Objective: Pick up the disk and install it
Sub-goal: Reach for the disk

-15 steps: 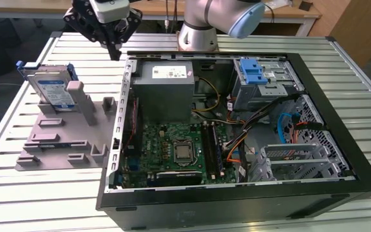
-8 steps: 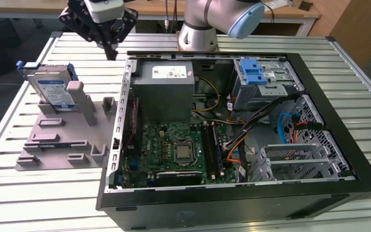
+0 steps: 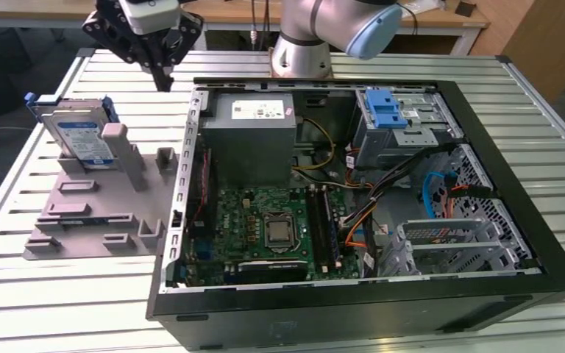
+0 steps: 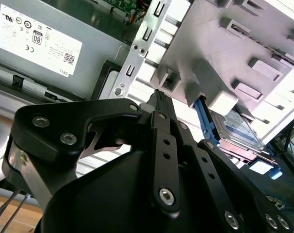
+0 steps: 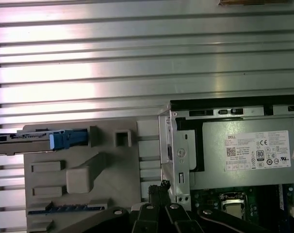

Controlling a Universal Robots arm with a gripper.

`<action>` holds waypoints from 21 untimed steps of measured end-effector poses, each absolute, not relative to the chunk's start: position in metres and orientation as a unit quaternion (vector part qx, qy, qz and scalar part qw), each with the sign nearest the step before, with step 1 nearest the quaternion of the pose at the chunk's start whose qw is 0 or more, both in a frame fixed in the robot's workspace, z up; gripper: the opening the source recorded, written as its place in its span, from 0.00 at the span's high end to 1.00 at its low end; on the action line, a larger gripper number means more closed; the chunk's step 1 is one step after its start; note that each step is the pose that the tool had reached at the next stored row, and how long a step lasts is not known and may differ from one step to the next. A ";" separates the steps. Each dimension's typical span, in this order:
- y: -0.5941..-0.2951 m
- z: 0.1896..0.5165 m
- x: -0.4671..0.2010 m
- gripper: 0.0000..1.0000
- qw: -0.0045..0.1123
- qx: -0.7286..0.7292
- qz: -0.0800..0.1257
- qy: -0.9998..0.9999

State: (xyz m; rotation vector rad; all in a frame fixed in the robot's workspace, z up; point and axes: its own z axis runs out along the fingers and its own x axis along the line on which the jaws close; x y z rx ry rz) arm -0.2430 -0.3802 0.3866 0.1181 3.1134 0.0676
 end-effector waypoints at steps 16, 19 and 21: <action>-0.376 0.386 -0.261 0.89 0.013 0.038 0.022 0.999; -0.376 0.385 -0.263 0.89 0.013 0.038 0.022 0.999; -0.375 0.385 -0.265 0.89 0.013 0.038 0.022 0.999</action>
